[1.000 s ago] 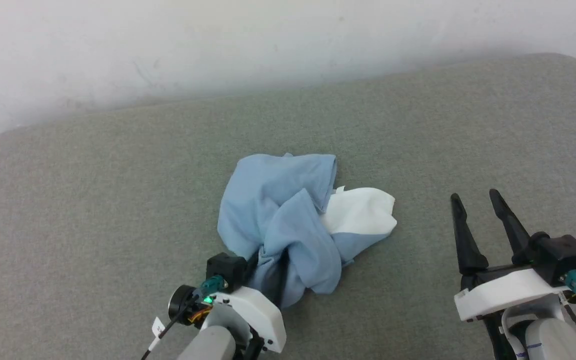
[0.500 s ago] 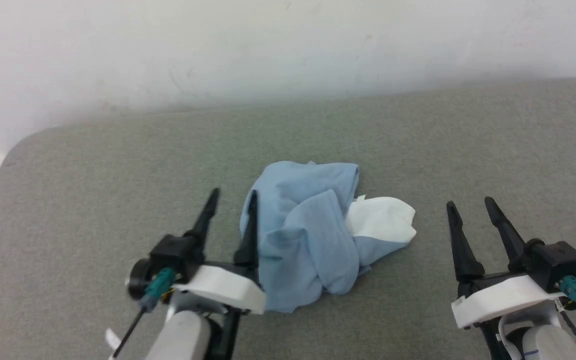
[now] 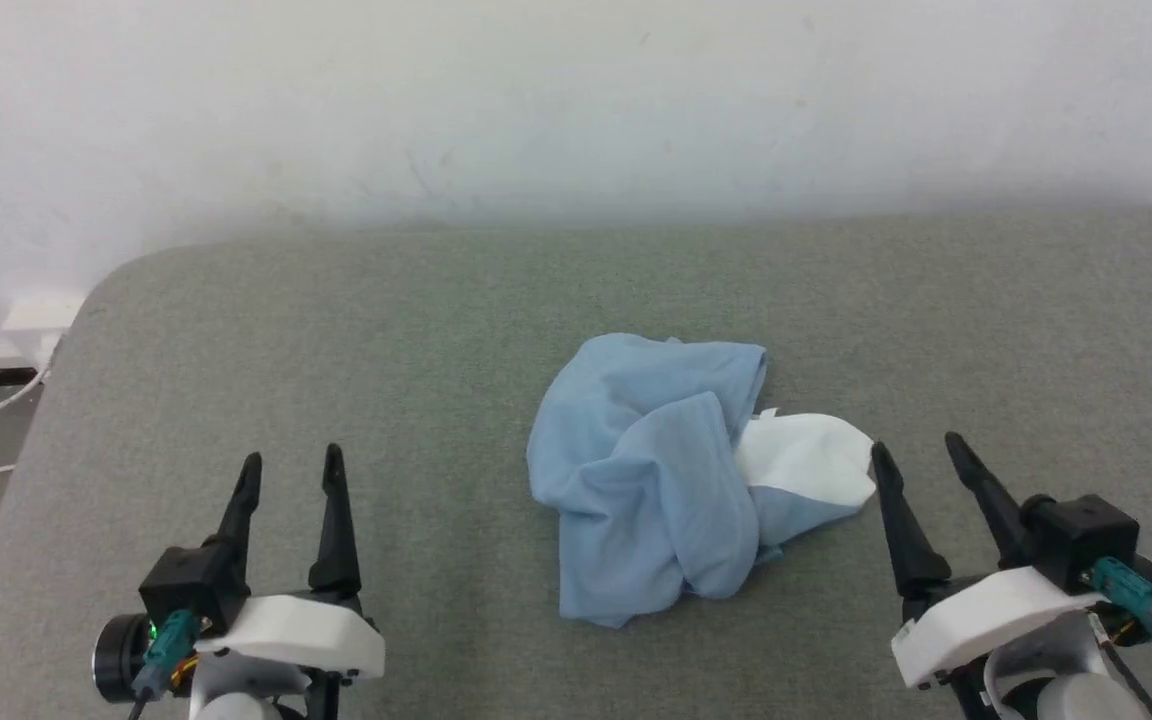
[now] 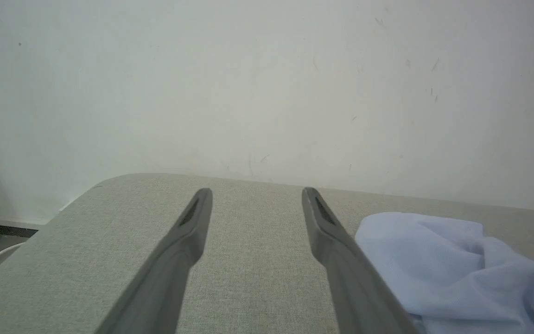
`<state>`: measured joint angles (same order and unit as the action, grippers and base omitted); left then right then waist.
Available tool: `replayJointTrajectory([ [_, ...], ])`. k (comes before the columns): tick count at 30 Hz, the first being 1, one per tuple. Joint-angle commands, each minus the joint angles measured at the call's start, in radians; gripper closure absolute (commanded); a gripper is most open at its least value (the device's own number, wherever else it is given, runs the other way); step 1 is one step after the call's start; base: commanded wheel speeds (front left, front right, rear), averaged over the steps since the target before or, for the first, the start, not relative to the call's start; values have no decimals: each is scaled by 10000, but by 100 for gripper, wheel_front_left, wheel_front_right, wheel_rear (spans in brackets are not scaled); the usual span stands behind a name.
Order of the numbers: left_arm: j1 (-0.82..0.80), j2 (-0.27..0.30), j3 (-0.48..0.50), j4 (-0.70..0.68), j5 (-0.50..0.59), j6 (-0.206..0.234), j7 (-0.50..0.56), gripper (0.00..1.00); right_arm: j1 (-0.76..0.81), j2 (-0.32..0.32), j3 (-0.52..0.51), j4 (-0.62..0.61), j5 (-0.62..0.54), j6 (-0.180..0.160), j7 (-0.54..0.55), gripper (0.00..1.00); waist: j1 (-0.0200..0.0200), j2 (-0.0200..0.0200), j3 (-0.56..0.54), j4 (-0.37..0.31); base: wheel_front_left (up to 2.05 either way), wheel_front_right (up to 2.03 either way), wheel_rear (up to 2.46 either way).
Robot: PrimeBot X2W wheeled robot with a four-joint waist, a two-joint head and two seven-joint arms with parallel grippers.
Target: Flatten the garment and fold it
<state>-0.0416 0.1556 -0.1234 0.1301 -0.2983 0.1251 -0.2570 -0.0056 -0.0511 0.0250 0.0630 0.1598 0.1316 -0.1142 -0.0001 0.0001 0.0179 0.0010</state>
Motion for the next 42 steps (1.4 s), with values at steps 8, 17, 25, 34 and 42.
replayJointTrajectory([
  [8, 339, 142, -171, -323, -61, -130, 58, 0, -474, 9, 952, 800, 347, -9, 2207, 0, 1, -1, 41, 753, 0, 0, 0],
  [17, 234, -22, -376, -332, -172, -192, 58, 0, -1597, -228, 1871, 1684, 1199, -9, 5097, 0, 1, -1, 146, 1249, 0, 0, 0],
  [25, 204, -97, -399, -175, -257, -209, 27, 0, -1816, -394, 2234, 1835, 2006, -9, 6527, 100, 1, -1, 165, 1372, 0, 0, 0],
  [34, 230, -61, -313, -122, -273, -161, -7, 0, -1831, -672, 1663, 253, 1208, -9, 4311, 100, 1, -1, 115, 1006, 0, 0, 0],
  [42, 278, -118, -359, -120, -297, -167, -23, 0, 348, -409, -105, -1062, 562, -9, 4157, 100, 1, -1, 48, 562, 0, 0, 0],
])
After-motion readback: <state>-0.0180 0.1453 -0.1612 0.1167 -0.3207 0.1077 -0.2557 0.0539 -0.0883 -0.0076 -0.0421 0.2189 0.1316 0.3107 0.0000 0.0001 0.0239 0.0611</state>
